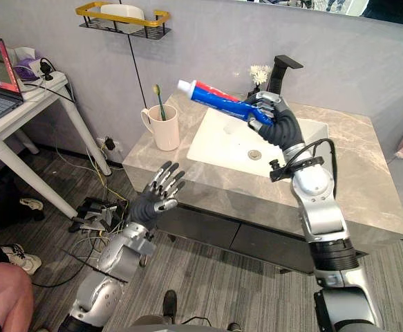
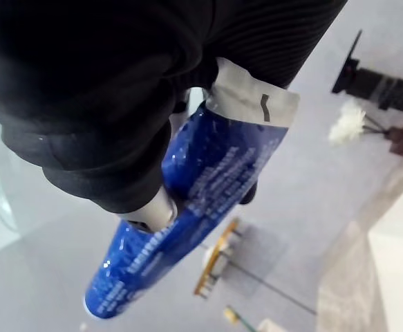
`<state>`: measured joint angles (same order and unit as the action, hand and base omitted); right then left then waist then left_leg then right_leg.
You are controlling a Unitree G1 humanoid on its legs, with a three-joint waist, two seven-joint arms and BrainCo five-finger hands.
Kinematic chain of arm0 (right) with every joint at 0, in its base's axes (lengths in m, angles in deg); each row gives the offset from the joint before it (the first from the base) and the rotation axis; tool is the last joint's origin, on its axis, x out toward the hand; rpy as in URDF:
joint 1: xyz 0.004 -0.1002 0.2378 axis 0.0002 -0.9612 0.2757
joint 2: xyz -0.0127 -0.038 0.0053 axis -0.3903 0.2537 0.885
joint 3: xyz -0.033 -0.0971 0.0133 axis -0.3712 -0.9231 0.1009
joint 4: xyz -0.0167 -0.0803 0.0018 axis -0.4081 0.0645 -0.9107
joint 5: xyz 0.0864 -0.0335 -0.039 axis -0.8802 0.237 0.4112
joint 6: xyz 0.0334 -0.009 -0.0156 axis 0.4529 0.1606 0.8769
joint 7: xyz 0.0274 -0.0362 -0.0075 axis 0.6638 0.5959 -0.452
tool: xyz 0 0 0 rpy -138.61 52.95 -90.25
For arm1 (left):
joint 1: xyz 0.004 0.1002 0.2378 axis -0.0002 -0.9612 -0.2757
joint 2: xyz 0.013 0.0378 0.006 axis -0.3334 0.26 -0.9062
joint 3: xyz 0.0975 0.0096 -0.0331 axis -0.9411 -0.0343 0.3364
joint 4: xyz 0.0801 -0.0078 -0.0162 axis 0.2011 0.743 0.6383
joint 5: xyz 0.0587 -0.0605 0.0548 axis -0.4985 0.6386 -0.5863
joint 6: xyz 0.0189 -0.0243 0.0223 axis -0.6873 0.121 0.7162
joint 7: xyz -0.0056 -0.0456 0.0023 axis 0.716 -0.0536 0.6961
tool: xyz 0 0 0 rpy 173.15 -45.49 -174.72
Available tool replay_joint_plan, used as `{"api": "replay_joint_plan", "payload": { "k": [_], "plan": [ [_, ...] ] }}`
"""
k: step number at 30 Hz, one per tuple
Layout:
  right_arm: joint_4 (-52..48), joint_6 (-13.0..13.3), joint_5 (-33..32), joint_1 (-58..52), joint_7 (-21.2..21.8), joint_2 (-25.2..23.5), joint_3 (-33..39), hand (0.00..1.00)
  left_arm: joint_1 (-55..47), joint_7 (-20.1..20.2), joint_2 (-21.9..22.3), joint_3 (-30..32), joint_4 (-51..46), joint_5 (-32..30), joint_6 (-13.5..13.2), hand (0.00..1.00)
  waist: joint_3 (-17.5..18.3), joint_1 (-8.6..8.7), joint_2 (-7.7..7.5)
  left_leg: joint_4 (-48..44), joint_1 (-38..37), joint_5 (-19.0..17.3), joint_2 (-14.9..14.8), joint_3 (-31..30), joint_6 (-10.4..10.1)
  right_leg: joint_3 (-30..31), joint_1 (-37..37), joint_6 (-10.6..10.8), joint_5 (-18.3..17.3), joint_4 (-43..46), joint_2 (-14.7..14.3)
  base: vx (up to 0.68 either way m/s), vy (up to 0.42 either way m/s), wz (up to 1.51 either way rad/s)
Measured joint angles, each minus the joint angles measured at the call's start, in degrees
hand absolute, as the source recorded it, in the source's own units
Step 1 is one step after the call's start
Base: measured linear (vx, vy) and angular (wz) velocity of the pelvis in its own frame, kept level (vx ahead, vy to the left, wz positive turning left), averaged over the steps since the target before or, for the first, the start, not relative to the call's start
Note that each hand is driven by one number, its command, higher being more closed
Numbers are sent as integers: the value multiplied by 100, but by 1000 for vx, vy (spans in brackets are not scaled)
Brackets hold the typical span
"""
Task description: Organize washtable
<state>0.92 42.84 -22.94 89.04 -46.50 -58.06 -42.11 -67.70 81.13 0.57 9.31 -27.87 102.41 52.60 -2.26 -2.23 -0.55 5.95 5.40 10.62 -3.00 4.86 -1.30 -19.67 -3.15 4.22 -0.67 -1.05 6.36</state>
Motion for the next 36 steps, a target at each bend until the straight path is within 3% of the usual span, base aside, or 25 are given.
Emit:
{"api": "replay_joint_plan", "payload": {
  "k": [6,36],
  "plan": [
    [-90,-27,-164,-245,133,-248,-172,100,563,-218,-83,31,116,-13,-1,0,31,129,49,2,-25,-23,-7,3,-25,77,2,-14,-9,9,-13,-11,-1,-3],
    [-280,-115,-212,-838,231,-813,-492,100,1537,-503,-4,-280,625,-14,0,0,73,163,41,2,-60,-2,-11,65,3,118,-6,-20,43,-17,-14,0,0,0]
  ]
}}
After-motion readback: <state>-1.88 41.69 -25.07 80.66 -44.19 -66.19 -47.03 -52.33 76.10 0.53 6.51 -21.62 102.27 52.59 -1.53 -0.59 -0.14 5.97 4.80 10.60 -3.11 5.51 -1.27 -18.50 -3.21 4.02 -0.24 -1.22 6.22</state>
